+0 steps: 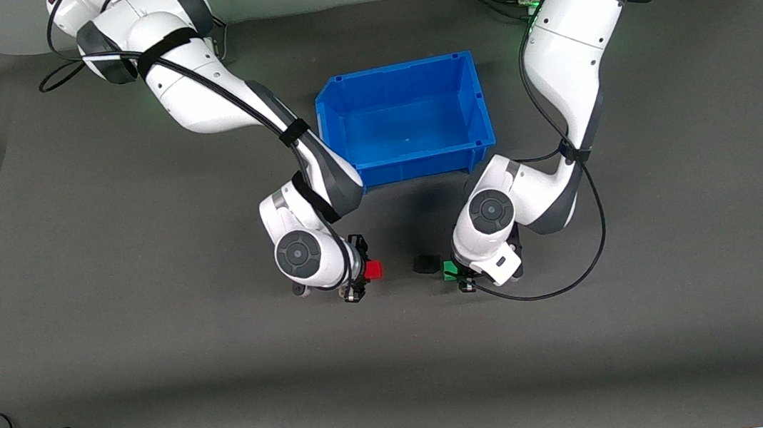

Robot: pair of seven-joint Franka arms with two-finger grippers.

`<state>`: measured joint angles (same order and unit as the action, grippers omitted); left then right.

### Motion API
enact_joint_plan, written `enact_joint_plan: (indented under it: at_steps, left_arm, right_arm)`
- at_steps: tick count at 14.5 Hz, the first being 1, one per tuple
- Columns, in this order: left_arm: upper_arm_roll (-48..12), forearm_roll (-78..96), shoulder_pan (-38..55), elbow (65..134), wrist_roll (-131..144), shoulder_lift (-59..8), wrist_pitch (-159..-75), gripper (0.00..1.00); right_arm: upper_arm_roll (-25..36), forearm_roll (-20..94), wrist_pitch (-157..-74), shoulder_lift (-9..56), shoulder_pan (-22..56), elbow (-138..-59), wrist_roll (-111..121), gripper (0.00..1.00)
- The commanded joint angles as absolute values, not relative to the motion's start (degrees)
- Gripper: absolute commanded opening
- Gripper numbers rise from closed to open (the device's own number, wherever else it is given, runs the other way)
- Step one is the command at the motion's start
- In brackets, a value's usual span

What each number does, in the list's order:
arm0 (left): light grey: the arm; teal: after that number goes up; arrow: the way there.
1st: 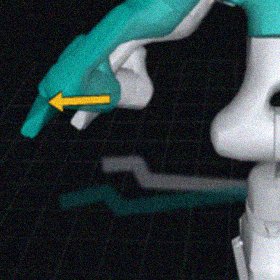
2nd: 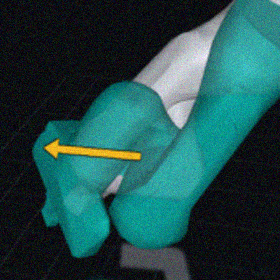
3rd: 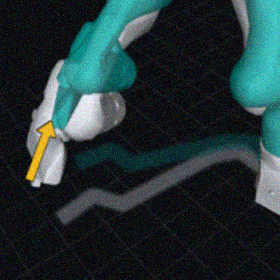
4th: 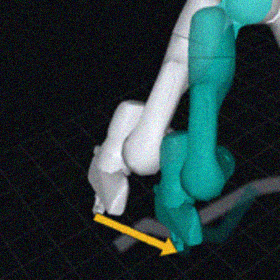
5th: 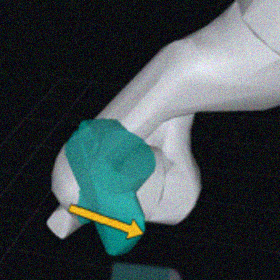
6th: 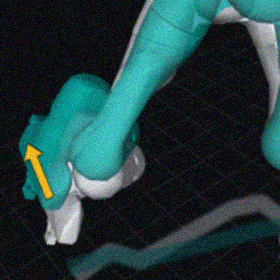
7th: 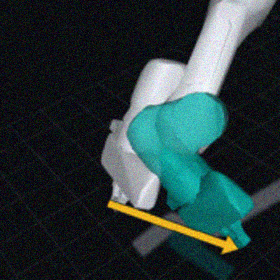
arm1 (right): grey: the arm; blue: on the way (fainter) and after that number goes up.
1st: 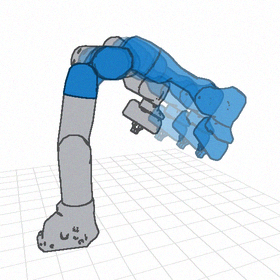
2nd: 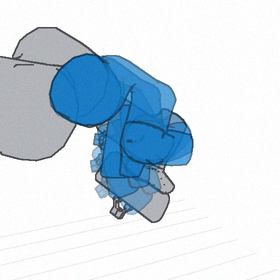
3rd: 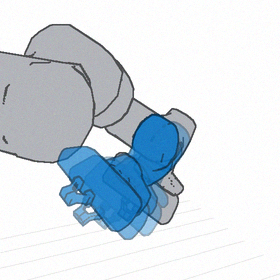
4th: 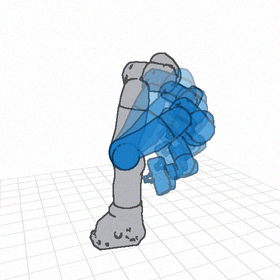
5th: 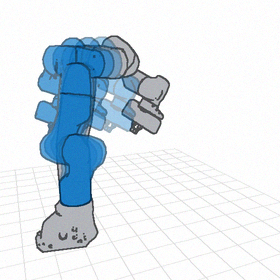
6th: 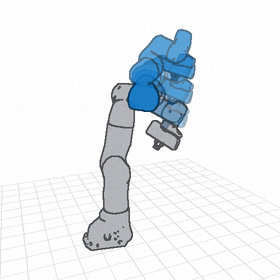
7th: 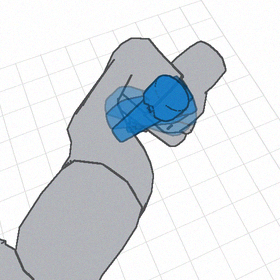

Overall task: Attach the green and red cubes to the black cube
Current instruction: 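Carry both cubes toward the black cube, one on each side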

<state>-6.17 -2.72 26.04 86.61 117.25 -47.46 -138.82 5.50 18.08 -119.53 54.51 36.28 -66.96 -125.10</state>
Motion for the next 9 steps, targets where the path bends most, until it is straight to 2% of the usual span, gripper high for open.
enact_joint_plan:
  at_steps: [1, 9]
  left_arm:
    - [-5.63, -3.69, 27.33, 85.43, 119.18, -48.08, -138.87, 0.0]
    - [-5.71, -3.52, 28.04, 85.34, 119.44, -48.08, -138.6, 0.0]
  right_arm:
    - [5.98, 17.93, -120.58, 56.34, 37.88, -64.42, -127.0, 0.0]
    - [5.19, 18.54, -126.38, 58.71, 38.67, -63.98, -128.06, 0.0]
